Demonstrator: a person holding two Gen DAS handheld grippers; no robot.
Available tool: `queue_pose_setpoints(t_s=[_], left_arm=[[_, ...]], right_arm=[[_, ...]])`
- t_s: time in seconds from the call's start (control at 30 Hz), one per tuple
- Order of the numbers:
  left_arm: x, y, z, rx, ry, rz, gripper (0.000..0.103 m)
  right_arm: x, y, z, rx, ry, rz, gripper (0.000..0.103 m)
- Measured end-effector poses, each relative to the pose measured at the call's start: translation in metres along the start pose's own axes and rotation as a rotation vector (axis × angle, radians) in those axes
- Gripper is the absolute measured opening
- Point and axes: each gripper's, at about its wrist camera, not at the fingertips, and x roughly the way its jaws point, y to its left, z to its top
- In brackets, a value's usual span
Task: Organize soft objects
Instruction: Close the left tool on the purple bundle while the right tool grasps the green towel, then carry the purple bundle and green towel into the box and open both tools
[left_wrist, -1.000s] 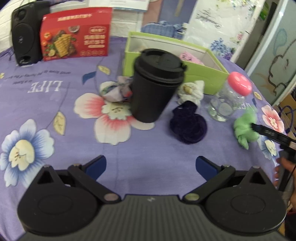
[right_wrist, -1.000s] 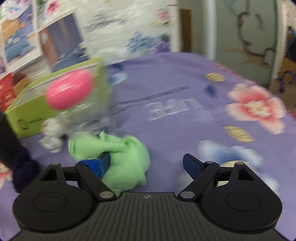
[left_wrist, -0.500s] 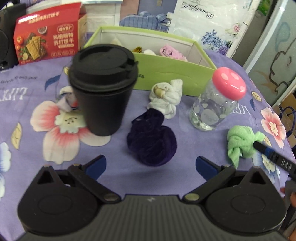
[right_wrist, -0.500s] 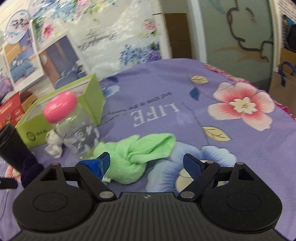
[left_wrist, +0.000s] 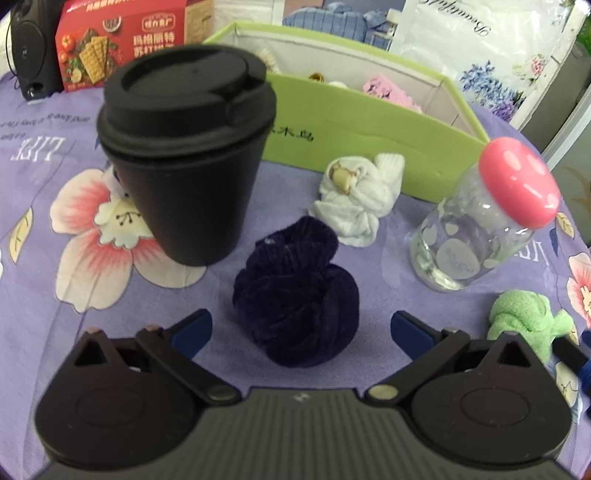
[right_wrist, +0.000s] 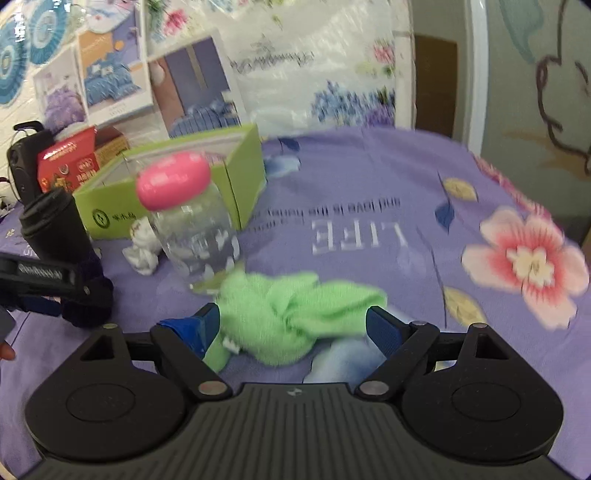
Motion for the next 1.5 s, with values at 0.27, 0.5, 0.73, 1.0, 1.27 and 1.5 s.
queue_pose_setpoints(t_s=[0.27,0.5,0.73,1.0,1.27,1.5], left_arm=[[0.012,-0.005,0.001,-0.012,0.007,0.019,0.102],[0.02,-0.008,0.004,-0.012,-0.003,0.038,0.102],[0.018,-0.006,0.003,0.036,0.0,0.048,0.086],[-0.008,0.011,-0.007,0.045,0.008,-0.059,0.058],[-0.067,0.039,-0.023,0.086,-0.032,-0.131,0.058],[-0.116,0.061,0.001,0.136,-0.095,-0.159,0.058]], right_arm=[[0.06,0.016,0.014,-0.2,0.137,0.072,0.073],[0.076,0.005,-0.01,-0.163,0.156,0.129,0.075],[0.076,0.009,-0.009,-0.154,0.15,0.115,0.076],[0.056,0.018,-0.013,-0.164,0.117,0.128,0.022],[-0.015,0.034,-0.018,-0.108,0.011,0.2,0.019],[-0.05,0.061,0.032,-0.138,-0.121,0.273,0.019]])
